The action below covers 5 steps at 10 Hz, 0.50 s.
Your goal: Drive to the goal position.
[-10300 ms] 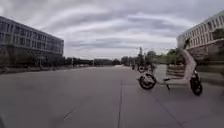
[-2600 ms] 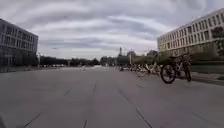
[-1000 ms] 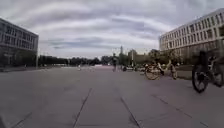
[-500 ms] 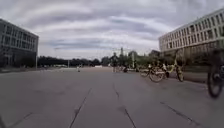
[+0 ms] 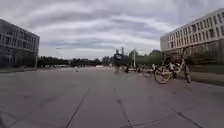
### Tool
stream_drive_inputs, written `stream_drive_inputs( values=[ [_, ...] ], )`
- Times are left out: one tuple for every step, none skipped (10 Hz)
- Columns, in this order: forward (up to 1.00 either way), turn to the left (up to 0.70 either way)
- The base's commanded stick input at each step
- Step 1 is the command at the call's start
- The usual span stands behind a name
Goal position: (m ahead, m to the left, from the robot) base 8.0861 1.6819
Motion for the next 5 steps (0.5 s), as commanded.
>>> stream_drive_inputs(
  values=[
    [0.85, 0.00],
    [0.85, 0.00],
    [0.85, 0.00],
    [0.85, 0.00],
    [0.85, 0.34]
  ],
)
